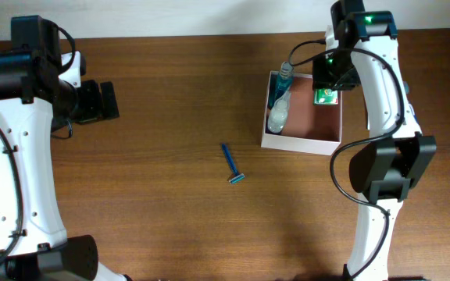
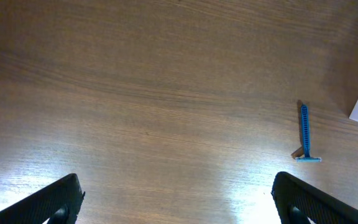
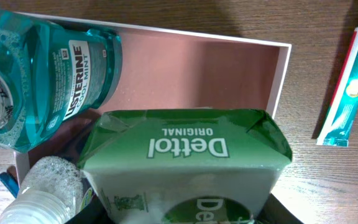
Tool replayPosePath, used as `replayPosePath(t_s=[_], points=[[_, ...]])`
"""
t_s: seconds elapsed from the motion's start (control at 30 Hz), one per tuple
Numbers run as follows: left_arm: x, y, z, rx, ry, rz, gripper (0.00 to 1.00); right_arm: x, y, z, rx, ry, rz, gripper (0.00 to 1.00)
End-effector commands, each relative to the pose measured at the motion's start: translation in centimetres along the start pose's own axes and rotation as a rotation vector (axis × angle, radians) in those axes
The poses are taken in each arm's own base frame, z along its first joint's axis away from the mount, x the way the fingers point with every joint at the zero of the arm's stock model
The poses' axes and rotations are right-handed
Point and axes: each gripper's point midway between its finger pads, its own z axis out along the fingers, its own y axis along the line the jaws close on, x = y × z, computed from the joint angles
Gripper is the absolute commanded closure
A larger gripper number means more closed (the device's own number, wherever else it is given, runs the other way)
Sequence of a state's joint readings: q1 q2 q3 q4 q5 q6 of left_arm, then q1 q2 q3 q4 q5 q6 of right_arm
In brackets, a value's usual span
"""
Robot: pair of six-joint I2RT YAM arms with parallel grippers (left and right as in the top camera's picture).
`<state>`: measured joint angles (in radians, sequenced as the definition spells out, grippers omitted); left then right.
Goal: Pack container
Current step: 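Carry the Dettol box into the pink box and release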
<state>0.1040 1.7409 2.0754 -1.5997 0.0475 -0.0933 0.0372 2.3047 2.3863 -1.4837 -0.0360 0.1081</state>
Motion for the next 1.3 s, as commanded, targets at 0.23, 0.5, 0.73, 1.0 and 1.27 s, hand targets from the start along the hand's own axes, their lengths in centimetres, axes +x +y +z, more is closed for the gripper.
replayPosePath(t_s=[0.23,0.5,0.73,1.0,1.27], points=[[0.1,0.1,-0.4,-0.003,-0.011,0.014,0.01,1.0,0.2,2.9,-0.007,0.049,0.065,0.50],[0.1,0.1,-0.4,-0.003,-0.011,0.014,0.01,1.5,-0.1,5.6,-0.003,0.066,0.067,0.50],[0.1,0.1,-0.4,-0.003,-0.012,0.014,0.01,1.1,-0.2,6.6,0.001,0.046,0.067,0.49],[0.1,0.1,-0.4,-0.003,-0.011,0.014,0.00,1.0,-0.2,6.6,0.002,0.041,0.066,0.37],[0.1,0.1,-0.4,-0.003,-0.011,0.014,0.01,-1.9,-2.6,1.7,-0.010,-0.065,0.120,0.34]])
